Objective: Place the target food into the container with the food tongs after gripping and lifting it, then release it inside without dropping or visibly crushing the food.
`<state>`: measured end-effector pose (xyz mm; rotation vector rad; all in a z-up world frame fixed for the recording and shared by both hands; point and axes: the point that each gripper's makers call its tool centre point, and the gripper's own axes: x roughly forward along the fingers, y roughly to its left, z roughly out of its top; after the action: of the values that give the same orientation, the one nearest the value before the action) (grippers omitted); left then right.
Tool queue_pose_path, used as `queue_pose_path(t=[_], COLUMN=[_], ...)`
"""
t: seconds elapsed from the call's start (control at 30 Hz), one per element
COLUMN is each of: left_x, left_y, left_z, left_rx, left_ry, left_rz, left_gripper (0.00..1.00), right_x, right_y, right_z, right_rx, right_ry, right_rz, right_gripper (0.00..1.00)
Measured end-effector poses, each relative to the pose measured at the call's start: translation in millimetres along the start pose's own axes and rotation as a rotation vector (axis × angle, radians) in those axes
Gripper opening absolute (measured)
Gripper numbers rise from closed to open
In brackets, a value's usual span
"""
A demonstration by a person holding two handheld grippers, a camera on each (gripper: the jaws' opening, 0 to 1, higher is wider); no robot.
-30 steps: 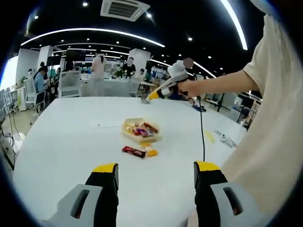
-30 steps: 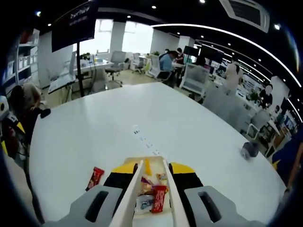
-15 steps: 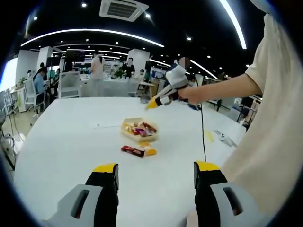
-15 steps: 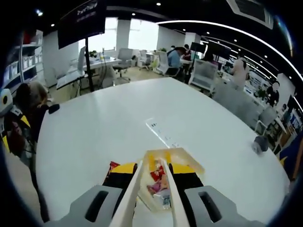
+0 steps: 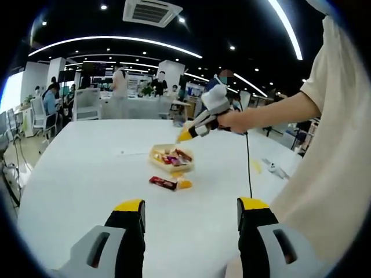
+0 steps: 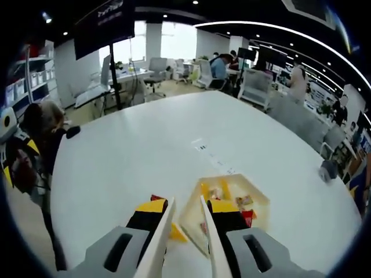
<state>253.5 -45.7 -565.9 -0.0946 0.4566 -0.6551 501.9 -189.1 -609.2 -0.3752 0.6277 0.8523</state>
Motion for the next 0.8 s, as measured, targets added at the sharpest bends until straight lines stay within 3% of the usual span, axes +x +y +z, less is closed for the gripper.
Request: queue_pose_path(t=[0.3,0.8], left_x=[-9,-15], left_y=[2.3,7.0], left_z=[-5.0,-8.9], left_rx=[-0.008,-0.024], left_ry=[0.001,0.000], left_rz=[0.019,0.040], left_gripper=[0.64,0.64], right_x=[6,18], right_y=[16,31], right_z=[-11.3,-14.0], right_rx=[0.006,0.012], right_ry=[0.025,0.039], right_rz=[0.027,0.057], right_gripper=[0.27,0.27])
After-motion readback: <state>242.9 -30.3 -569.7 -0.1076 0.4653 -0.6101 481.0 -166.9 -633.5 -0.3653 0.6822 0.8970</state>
